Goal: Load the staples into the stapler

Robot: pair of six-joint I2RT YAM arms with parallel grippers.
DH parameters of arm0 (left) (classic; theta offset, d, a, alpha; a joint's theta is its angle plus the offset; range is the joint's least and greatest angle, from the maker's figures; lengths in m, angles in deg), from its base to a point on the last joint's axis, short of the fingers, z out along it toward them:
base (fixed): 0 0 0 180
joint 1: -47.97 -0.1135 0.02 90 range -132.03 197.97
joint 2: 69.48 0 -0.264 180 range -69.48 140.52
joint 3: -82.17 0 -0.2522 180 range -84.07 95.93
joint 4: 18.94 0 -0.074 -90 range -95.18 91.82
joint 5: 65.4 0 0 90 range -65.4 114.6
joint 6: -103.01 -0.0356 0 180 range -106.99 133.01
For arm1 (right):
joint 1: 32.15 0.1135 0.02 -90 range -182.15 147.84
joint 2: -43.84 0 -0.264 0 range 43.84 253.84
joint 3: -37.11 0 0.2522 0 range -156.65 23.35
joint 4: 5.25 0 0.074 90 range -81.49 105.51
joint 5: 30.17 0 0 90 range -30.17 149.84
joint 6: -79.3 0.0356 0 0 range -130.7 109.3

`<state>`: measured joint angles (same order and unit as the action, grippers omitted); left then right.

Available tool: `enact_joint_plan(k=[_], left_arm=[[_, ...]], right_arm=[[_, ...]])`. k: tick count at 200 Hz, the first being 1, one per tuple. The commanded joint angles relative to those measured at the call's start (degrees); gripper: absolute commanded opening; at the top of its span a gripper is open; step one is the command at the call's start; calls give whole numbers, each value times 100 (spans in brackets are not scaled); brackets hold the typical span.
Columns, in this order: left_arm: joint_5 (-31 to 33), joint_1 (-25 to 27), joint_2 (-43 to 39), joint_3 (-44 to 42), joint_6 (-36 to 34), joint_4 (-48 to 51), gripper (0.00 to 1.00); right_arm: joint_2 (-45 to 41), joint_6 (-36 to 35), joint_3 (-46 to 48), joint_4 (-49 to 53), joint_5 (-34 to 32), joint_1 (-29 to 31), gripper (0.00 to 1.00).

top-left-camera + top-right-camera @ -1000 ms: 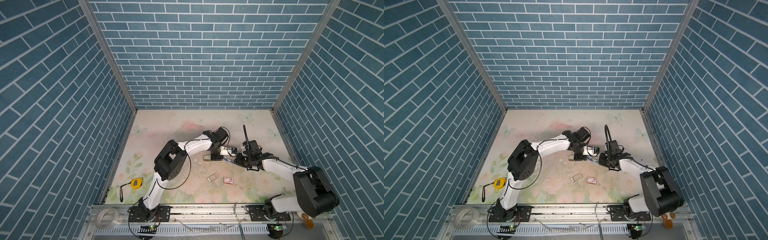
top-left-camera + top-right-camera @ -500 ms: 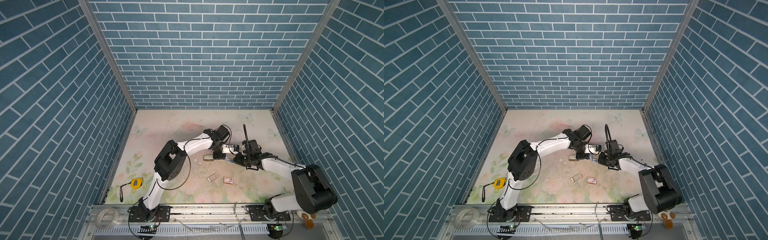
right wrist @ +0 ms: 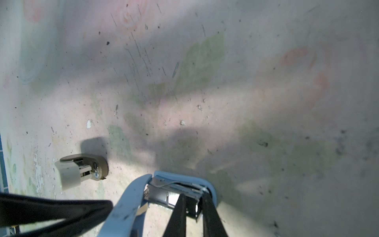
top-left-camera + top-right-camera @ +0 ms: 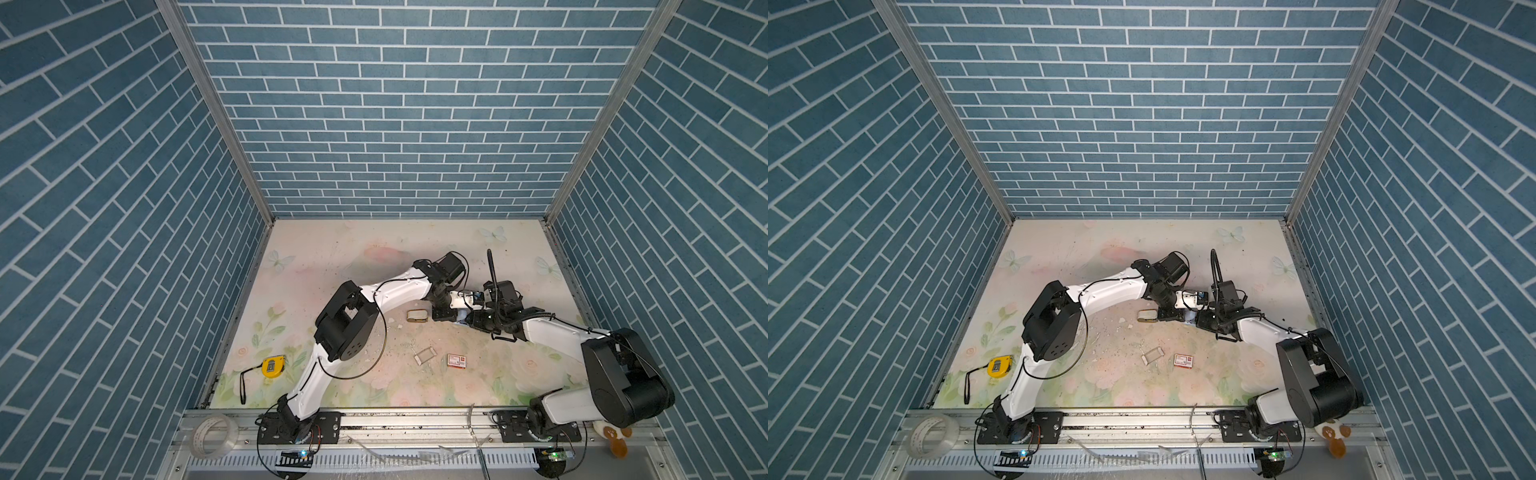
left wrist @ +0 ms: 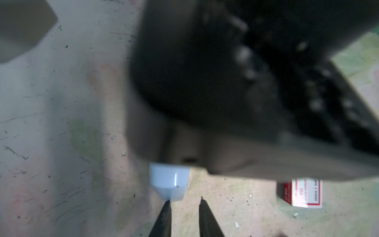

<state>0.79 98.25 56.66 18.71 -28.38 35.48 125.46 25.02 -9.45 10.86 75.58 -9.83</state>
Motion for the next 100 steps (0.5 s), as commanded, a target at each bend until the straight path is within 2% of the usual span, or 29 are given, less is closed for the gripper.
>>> enact_joint_plan(k=[1,50,100], left_arm=[[-198,43,147,241,136,191,27],[-252,26,-129,109,196,199,30],[-355,-92,-749,-333,280,135,32]], right_arm=[[36,87,213,86,-10,-26,17],[-261,145,286,11,12,-92,20],[-591,154,274,37,69,-186,22]])
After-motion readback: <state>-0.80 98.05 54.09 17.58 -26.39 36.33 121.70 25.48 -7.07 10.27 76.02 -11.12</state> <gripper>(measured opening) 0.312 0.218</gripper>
